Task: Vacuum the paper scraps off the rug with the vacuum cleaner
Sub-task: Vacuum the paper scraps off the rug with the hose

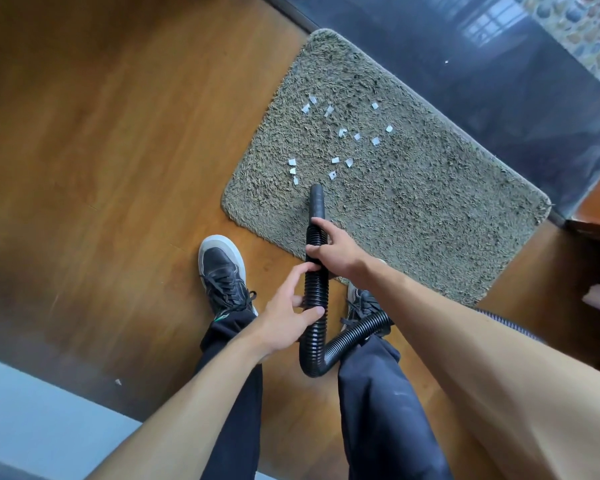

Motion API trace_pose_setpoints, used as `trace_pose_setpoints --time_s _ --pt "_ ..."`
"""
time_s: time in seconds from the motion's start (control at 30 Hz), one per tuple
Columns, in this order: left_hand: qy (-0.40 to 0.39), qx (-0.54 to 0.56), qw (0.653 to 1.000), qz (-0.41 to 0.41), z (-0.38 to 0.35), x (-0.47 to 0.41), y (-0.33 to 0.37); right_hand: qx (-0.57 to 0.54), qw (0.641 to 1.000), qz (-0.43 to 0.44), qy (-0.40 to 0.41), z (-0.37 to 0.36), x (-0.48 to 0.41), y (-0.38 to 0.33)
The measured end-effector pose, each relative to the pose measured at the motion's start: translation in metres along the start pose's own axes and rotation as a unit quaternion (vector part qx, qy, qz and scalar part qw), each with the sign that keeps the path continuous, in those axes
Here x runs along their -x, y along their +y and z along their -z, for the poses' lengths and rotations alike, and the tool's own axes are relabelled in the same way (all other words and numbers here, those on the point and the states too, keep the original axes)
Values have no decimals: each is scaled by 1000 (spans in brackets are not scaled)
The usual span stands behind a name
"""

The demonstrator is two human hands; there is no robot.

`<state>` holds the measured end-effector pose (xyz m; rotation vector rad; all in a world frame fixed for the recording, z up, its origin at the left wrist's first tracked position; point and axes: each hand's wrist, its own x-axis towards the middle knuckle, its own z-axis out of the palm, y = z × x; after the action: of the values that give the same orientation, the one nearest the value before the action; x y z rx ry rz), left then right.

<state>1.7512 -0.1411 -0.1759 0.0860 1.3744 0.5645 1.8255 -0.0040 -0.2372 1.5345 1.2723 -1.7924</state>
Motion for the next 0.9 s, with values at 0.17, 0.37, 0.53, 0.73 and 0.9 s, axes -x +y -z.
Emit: trace_pose_setpoints --time_s 0.17,0.37,0.53,0.73,0.9 --pt "25 16 1000 8 5 3 -3 46 999 11 -18 -11 -9 -9" --pt "32 38 999 13 15 1 -5 79 996 25 -12 -21 -17 -15" --pt "34 46 998 17 17 -2 -4 100 995 30 5 -22 -22 -19" --pt "34 59 998 17 21 -7 5 124 991 41 6 -20 -28 -29" --pt "30 76 997 12 26 -11 13 143 988 49 2 -18 -34 -41"
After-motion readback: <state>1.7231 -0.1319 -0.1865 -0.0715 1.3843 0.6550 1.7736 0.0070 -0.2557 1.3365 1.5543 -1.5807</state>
